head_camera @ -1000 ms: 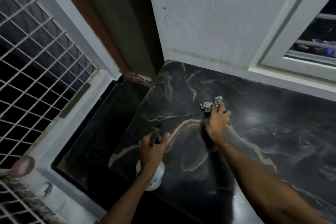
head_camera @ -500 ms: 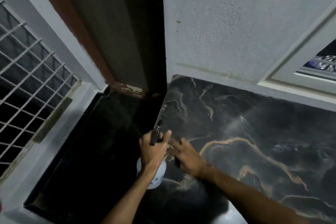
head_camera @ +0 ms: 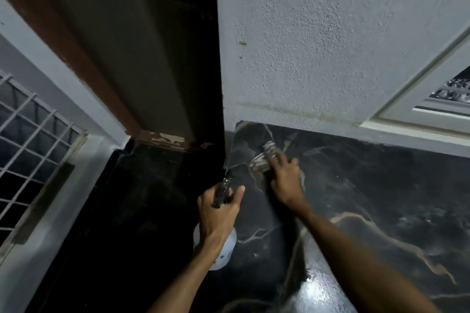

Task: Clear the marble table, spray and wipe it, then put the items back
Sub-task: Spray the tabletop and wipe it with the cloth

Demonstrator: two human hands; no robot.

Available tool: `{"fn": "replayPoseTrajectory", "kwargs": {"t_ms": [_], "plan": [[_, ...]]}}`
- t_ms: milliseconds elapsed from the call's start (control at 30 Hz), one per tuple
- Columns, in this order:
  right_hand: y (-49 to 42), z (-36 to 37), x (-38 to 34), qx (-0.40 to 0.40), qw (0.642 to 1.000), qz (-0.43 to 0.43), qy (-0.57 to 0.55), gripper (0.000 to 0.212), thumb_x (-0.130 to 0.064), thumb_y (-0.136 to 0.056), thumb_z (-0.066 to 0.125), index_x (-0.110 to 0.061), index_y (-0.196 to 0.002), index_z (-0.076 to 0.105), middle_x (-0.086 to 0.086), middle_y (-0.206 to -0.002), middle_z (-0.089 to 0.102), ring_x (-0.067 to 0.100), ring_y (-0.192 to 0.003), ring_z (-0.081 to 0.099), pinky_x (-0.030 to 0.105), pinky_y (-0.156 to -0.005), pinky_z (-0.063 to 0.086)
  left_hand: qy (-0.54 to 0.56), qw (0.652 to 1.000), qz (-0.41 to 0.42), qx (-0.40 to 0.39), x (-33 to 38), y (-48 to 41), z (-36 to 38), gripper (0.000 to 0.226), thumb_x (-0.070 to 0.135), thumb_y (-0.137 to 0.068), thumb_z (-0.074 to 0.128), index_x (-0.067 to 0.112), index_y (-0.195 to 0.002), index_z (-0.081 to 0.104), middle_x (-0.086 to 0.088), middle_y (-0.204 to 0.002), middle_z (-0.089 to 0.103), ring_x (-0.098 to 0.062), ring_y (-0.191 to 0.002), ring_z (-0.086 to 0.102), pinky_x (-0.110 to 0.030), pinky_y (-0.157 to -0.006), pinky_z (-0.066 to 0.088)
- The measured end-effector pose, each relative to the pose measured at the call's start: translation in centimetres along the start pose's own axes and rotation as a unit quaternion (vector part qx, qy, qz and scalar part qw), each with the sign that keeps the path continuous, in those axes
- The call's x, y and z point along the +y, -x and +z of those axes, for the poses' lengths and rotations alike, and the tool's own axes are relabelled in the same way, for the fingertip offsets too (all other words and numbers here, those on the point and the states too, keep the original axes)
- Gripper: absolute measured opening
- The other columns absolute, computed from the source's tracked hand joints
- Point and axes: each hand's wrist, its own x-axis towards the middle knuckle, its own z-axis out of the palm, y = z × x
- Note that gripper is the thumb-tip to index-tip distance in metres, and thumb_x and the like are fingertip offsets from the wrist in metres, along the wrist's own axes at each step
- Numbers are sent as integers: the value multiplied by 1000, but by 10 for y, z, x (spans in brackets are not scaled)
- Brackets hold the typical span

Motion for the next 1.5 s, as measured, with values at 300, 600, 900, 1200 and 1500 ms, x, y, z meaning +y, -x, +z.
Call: {"fn": "replayPoseTrajectory", "kwargs": {"t_ms": [300, 600, 900, 1200, 1500], "plan": [[-76, 12, -25, -25, 997, -71, 17, 66, -14, -83, 53, -21, -148, 43, 8, -158, 32, 34, -112, 39, 40, -92, 37, -8, 999, 34, -10, 9, -27, 9, 37, 24, -81, 83, 9, -58, 60, 4, -55, 62, -11, -60, 63, -13, -58, 44], [-103, -3, -5, -14, 997, -41, 59, 64, -18, -86, 57, -22, -148, 41, 8, -157, 33, 36, -116, 41, 42, -95, 40, -26, 999, 37, -2, 10, -41, 15, 32, 25, -82, 84, 11, -61, 63, 5, -57, 64, -6, -59, 64, -20, -62, 49], [-12, -22, 80, -43, 992, -112, 42, 72, -11, -81, 51, -25, -151, 38, 4, -161, 27, 28, -112, 39, 36, -91, 36, -32, 999, 40, -13, 50, -19, 63, 39, 25, -81, 84, 8, -55, 60, -1, -54, 64, -19, -60, 65, -35, -66, 53], [60, -63, 185, -70, 983, -164, 39, 85, -7, -70, 49, -27, -152, 37, 4, -162, 29, 27, -102, 43, 38, -88, 41, -72, 994, 70, -32, 83, 29, 136, 48, 23, -85, 81, 7, -50, 52, -2, -45, 52, -18, -48, 54, -30, -56, 43], [101, -110, 329, 53, 978, 199, -30, 60, 1, -79, 60, -18, -136, 59, 14, -150, 44, 42, -110, 51, 33, -86, 26, -60, 995, 12, -74, 112, 95, 233, 47, 28, -83, 82, 19, -50, 49, 7, -49, 53, -3, -49, 57, -22, -55, 41]]}}
